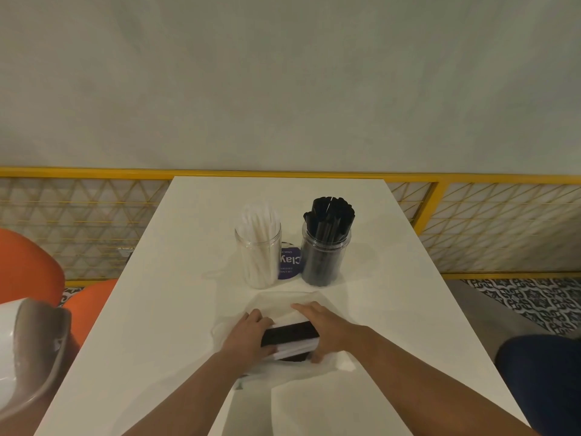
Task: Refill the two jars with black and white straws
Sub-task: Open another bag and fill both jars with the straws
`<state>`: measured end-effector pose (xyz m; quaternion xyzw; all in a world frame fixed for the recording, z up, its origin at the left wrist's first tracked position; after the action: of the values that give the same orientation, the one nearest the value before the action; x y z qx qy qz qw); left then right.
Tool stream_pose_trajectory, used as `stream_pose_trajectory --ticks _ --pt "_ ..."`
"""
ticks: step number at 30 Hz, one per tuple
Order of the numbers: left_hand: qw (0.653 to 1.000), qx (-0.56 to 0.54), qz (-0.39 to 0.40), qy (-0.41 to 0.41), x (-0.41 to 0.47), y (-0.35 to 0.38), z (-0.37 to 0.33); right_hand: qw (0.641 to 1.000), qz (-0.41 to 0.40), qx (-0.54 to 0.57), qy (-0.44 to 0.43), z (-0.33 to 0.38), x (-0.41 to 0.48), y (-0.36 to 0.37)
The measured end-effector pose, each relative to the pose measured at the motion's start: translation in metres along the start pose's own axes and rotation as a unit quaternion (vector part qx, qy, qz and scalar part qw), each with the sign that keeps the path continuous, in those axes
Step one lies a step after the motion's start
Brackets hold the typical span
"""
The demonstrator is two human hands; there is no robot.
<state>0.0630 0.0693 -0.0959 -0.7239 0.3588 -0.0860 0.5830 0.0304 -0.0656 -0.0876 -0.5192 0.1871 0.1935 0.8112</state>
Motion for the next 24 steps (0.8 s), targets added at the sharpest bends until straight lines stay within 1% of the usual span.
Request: stream_pose_trajectory --ticks 3,8,12,16,21,24 --pt "1.000 -0.006 0.000 -0.005 0.000 0.000 0.000 1.000 0.003 0.022 0.008 -0.001 0.000 0.000" --pt "0.998 -0.031 0.025 -0.048 0.001 0.002 0.006 0.995 -0.003 0.096 0.016 -0.002 0.001 -0.010" --pt "0.994 -0.059 0.041 -0.077 0.001 0.002 0.008 0.986 -0.007 0.165 0.033 -0.008 0.002 -0.019" --pt "0.992 -0.081 0.048 -0.084 0.000 0.000 0.011 0.974 -0.017 0.219 0.051 -0.015 -0.001 -0.025" --pt "0.991 -0.097 0.041 -0.087 -0.002 -0.005 0.015 0.964 -0.026 0.257 0.070 -0.022 -0.004 -0.027" --pt "0.990 -0.115 0.011 -0.082 -0.003 -0.014 0.016 0.961 -0.017 0.263 0.079 -0.023 -0.002 -0.026"
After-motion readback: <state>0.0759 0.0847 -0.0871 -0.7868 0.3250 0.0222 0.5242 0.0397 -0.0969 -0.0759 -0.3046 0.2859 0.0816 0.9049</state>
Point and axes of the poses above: each hand's wrist, its own x-axis towards the middle knuckle, its own y-axis out of the palm, z = x × y, the point moved 8 cm from there along x, towards the middle knuckle, and after that the axes turned 6 degrees about y, right-handed, at the moved point
